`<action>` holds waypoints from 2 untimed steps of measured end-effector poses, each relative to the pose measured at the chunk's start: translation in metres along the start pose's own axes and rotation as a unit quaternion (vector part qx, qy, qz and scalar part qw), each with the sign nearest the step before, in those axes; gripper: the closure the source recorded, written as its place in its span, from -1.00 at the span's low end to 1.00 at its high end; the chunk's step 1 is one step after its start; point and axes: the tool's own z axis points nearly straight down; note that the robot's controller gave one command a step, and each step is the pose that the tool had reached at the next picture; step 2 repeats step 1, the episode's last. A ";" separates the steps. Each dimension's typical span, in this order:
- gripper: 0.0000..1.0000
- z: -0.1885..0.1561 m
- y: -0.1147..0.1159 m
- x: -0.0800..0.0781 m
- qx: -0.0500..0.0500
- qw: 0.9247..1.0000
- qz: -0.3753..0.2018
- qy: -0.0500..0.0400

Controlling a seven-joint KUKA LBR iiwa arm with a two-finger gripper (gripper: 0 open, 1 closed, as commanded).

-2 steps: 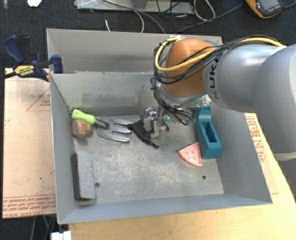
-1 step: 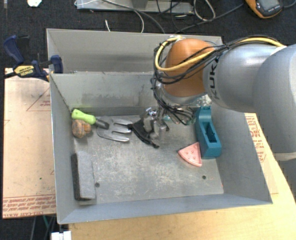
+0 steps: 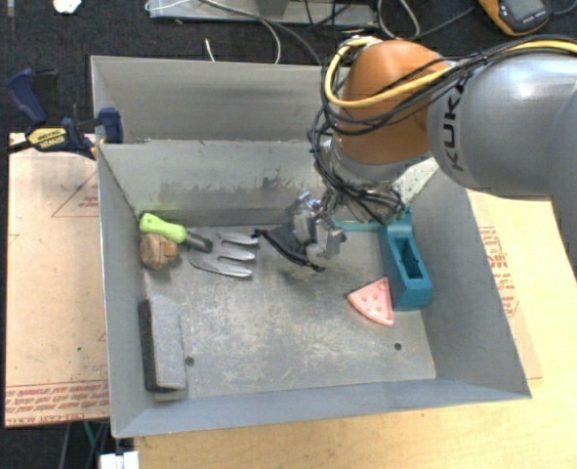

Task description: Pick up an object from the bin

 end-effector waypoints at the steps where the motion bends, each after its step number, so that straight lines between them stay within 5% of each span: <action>1: 1.00 -0.091 -0.003 0.007 -0.002 0.996 -0.091 0.002; 2: 1.00 -0.091 -0.003 0.007 -0.002 0.996 -0.091 0.002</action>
Offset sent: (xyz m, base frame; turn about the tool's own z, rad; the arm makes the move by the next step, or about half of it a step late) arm 0.0093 -0.0161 0.1784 -0.0521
